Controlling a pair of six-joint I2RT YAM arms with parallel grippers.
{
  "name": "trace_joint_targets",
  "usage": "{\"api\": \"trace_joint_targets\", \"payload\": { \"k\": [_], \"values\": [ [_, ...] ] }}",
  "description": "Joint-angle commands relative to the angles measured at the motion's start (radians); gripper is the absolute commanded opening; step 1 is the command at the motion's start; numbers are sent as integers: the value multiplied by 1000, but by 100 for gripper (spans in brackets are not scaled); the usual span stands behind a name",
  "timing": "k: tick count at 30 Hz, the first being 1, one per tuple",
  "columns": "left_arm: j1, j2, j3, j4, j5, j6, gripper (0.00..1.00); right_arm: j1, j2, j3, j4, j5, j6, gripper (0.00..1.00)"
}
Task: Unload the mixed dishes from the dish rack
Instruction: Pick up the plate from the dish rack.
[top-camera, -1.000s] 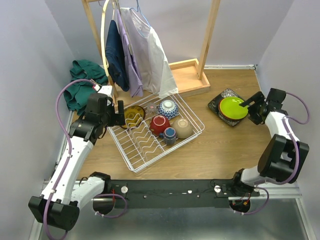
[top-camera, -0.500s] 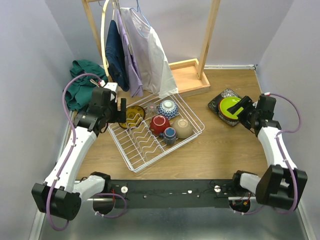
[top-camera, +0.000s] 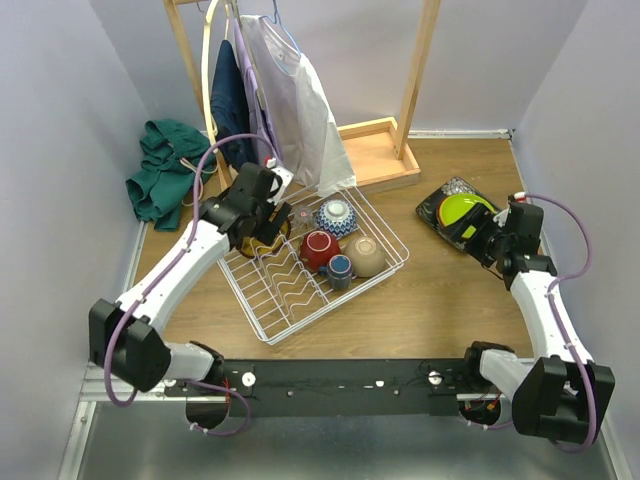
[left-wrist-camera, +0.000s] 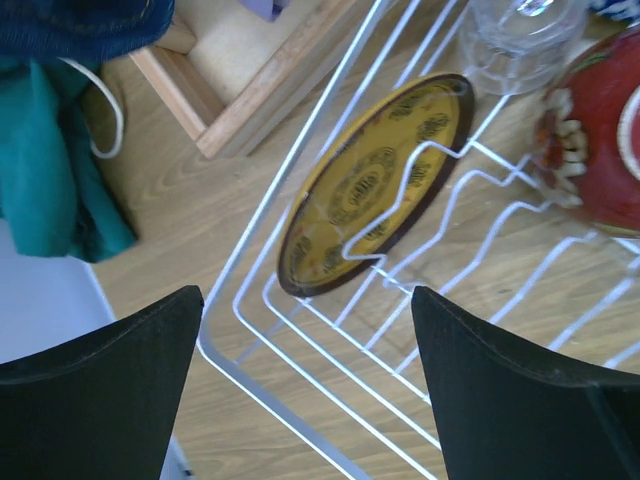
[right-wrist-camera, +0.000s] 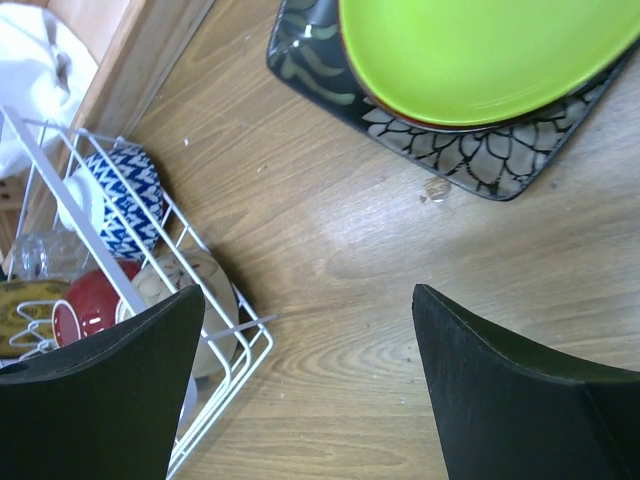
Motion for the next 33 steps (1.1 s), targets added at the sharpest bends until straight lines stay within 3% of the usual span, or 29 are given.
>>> {"api": "trace_joint_targets", "payload": {
  "k": [1, 5, 19, 30, 33],
  "values": [
    [-1, 94, 70, 1, -76, 156, 90, 33, -9, -13, -8, -22, -26, 91],
    [5, 154, 105, 2, -61, 212, 74, 86, 12, 4, -14, -16, -42, 91],
    [63, 323, 190, -34, 83, 219, 56, 142, 63, 15, -2, -5, -56, 91],
    [54, 329, 205, -76, 102, 198, 22, 145, 58, 3, 1, -2, -57, 91],
    [31, 308, 208, -93, 83, 187, 17, 145, 55, 1, 4, 0, -56, 91]
  ]
}}
